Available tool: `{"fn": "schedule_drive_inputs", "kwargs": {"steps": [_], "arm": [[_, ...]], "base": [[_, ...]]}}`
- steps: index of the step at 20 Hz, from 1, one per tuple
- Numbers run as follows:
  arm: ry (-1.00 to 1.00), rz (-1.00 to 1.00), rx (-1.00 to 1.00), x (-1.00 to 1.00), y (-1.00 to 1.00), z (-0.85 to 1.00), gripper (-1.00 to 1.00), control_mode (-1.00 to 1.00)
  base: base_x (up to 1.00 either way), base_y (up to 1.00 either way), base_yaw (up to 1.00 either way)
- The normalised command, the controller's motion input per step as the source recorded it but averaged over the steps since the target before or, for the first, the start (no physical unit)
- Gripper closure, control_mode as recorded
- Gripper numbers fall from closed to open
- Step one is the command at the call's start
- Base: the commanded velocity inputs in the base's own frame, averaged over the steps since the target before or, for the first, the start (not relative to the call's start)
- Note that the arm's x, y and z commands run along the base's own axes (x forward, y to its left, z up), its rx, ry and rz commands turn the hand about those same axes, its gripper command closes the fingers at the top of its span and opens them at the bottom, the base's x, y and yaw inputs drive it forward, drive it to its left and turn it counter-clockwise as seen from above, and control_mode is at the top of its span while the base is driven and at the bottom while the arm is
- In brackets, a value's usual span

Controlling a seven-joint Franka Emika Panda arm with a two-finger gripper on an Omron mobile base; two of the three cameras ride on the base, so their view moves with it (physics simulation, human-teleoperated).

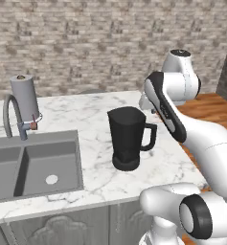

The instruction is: Turn on the sink faucet and place the jug under the water for a few seconds to fill it up.

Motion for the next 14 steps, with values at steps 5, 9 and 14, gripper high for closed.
{"fn": "schedule_drive_inputs", "kwargs": {"steps": [5, 9, 14], "arm": [[0.0, 0.0, 0.0, 0.0, 0.0, 0.0, -1.0, 1.0], [0.0, 0.0, 0.0, 0.0, 0.0, 0.0, -1.0, 1.0], [0.0, 0.0, 0.0, 0.0, 0.0, 0.0, -1.0, 1.0]], "base": [[-0.21, 0.2, 0.0], [-0.27, 0.64, -0.01], [-0.04, 0.74, 0.0]]}}
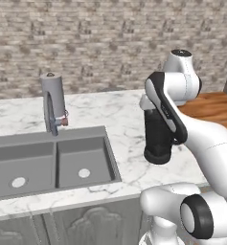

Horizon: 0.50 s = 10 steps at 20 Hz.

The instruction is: Turn on the sink faucet and place the jug under the water for a few seconds to fill it up.

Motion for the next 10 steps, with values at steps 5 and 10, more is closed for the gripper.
{"fn": "schedule_drive_inputs", "kwargs": {"steps": [5, 10], "arm": [[0.0, 0.0, 0.0, 0.0, 0.0, 0.0, -1.0, 1.0], [0.0, 0.0, 0.0, 0.0, 0.0, 0.0, -1.0, 1.0]], "base": [[0.0, 0.62, 0.0], [0.0, 0.48, 0.0]]}}
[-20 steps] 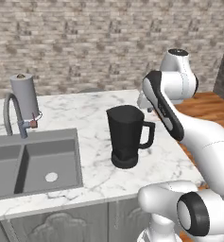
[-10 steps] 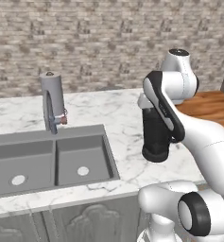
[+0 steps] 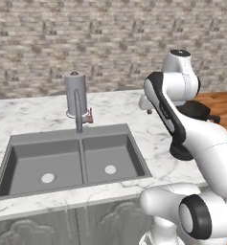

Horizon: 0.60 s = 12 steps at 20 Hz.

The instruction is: Turn on the sink faucet and place the jug under the water for a few seconds to fill it up.

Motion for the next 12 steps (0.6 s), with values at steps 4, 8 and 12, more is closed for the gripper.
{"fn": "schedule_drive_inputs", "kwargs": {"steps": [4, 8, 12], "arm": [[0.0, 0.0, 0.0, 0.0, 0.0, 0.0, -1.0, 1.0], [0.0, 0.0, 0.0, 0.0, 0.0, 0.0, -1.0, 1.0], [0.0, 0.0, 0.0, 0.0, 0.0, 0.0, -1.0, 1.0]], "base": [[0.01, 0.5, 0.0], [0.03, 0.45, 0.0], [0.04, 0.3, 0.0]]}}
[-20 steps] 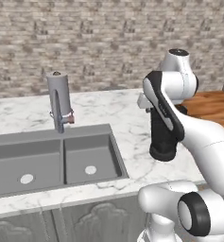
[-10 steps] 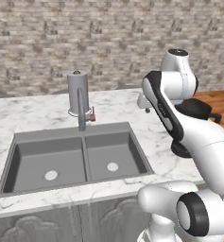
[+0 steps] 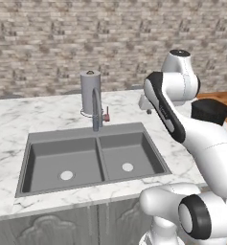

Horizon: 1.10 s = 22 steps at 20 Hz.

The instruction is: Turn on the sink faucet and place the jug under the water for a few seconds to fill it up.

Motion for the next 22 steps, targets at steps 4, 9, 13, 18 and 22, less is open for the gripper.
{"fn": "schedule_drive_inputs", "kwargs": {"steps": [4, 9, 13, 18, 22], "arm": [[0.0, 0.0, 0.0, 0.0, 0.0, 0.0, -1.0, 1.0], [0.0, 0.0, 0.0, 0.0, 0.0, 0.0, -1.0, 1.0], [0.0, 0.0, 0.0, 0.0, 0.0, 0.0, -1.0, 1.0], [0.0, 0.0, 0.0, 0.0, 0.0, 0.0, -1.0, 1.0], [-0.18, 0.04, 0.0, 0.06, -0.25, -0.27, -1.0, -1.0]], "base": [[0.06, 0.06, 0.0], [0.07, 0.0, 0.0], [0.0, 0.0, 0.0], [0.0, -0.01, 0.0], [0.0, -0.02, 0.01]]}}
